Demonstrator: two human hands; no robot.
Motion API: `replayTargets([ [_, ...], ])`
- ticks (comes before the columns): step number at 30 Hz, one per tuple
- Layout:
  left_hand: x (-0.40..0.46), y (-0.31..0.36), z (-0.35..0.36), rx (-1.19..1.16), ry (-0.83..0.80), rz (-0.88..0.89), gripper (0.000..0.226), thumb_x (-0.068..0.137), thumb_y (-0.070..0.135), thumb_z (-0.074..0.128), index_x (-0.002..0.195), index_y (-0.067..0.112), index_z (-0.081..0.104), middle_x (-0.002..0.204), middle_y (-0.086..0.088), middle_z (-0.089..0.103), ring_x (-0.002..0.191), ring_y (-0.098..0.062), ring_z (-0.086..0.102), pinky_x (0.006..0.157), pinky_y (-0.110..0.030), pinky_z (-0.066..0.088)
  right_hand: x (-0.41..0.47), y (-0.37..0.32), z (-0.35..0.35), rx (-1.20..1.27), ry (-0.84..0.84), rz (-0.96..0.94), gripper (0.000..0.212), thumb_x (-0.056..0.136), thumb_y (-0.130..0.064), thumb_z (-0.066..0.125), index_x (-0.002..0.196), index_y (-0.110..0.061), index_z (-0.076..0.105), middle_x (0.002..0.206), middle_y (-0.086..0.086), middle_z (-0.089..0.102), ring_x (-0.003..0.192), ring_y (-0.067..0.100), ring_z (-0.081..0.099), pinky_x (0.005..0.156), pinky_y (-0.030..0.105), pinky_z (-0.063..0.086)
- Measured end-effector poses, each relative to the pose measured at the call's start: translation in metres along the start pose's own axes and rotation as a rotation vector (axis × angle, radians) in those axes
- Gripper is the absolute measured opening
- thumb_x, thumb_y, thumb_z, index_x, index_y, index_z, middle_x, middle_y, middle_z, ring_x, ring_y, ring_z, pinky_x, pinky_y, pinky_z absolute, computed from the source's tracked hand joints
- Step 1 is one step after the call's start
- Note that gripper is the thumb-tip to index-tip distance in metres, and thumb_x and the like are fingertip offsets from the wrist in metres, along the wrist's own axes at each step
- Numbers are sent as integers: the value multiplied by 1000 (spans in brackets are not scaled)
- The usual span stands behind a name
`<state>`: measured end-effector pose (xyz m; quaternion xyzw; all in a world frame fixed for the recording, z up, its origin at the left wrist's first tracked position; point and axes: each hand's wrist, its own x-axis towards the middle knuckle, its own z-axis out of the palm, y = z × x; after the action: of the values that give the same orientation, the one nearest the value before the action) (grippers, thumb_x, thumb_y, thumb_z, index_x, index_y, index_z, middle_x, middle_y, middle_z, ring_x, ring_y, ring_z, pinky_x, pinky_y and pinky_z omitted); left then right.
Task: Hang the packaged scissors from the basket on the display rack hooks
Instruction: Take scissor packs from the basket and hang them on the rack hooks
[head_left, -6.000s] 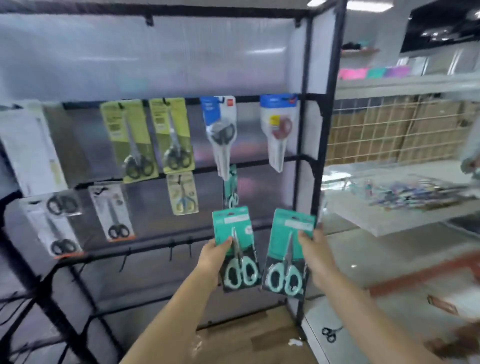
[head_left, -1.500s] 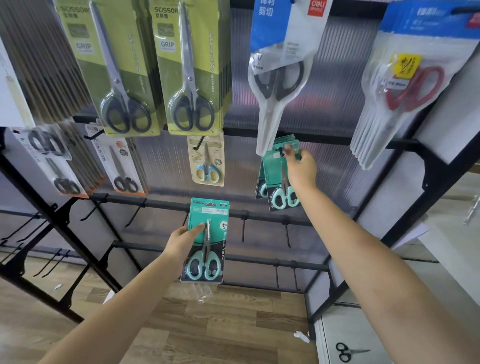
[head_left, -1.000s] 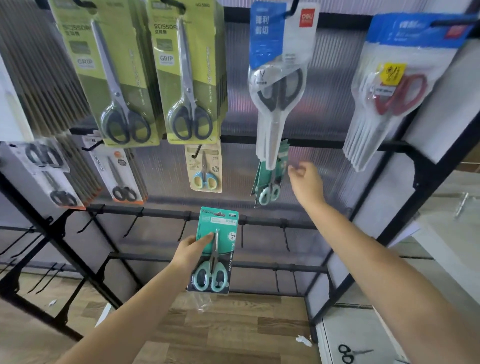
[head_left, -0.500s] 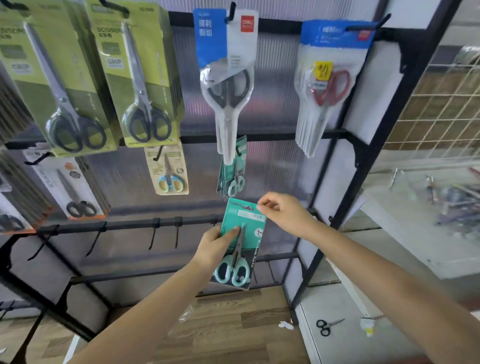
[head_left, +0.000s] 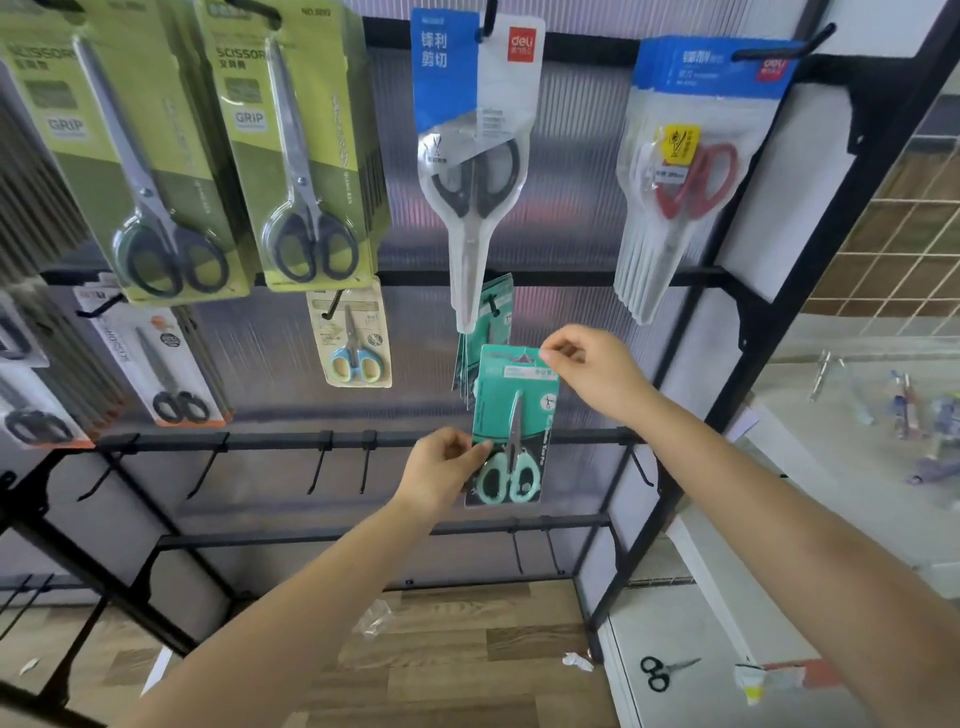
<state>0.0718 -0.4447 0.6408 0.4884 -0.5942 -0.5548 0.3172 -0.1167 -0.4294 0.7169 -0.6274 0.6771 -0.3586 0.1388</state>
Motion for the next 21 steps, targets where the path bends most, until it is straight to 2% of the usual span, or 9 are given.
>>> replayTargets([
  [3, 13, 12, 0, 6, 32, 27, 19, 91, 19, 60, 75, 11, 55, 77, -6, 66, 74, -19, 63, 71, -35, 55, 20, -3, -1, 23, 55, -13, 12, 93, -16, 56, 98, -10, 65, 95, -1, 63, 84, 9, 55, 70, 13, 41],
  [5, 22, 16, -1, -2, 65, 25, 20, 92, 22, 59, 75, 12, 56, 80, -7, 67, 76, -21, 63, 74, -37, 55, 33, -5, 0, 32, 85, -18, 14, 93, -16, 56, 100, -8, 65, 97, -1, 63, 87, 10, 54, 73, 15, 41],
  [8, 33, 20, -3, -16, 110, 12, 22, 93, 22, 58, 73, 13, 55, 78, -5, 66, 75, -22, 63, 73, -37, 55, 48, -6, 5, 47, 91, -25, 14, 93, -16, 56, 101, -8, 65, 97, -2, 62, 87, 9, 52, 68, 13, 38],
  [11, 41, 22, -7, 9, 142, 0, 22, 93, 21, 58, 73, 13, 54, 75, -3, 64, 70, -19, 62, 67, -32, 54, 57, -6, 10, 52, 87, -29, 16, 93, -17, 56, 102, -8, 65, 99, 0, 63, 88, 9, 53, 71, 14, 37],
  [15, 48, 21, -10, 23, 164, -20, 22, 92, 23, 59, 74, 12, 55, 84, -11, 67, 83, -28, 65, 80, -42, 55, 64, -6, 14, 26, 70, -47, 16, 94, -17, 55, 102, -8, 65, 99, -1, 63, 87, 8, 52, 73, 15, 35],
  [18, 50, 19, -9, 20, 172, -29, 20, 92, 23, 58, 76, 11, 55, 86, -10, 68, 88, -30, 66, 81, -42, 56, 68, -2, 18, 2, 72, -46, 17, 93, -18, 56, 103, -8, 66, 102, 1, 65, 88, 7, 52, 74, 15, 35],
  [21, 56, 17, -6, 30, 183, -47, 20, 92, 24, 58, 76, 13, 56, 90, -14, 68, 91, -33, 66, 83, -48, 55, 71, 2, 21, 2, 73, -42, 19, 93, -19, 56, 105, -8, 66, 105, 1, 66, 89, 5, 51, 76, 14, 36],
])
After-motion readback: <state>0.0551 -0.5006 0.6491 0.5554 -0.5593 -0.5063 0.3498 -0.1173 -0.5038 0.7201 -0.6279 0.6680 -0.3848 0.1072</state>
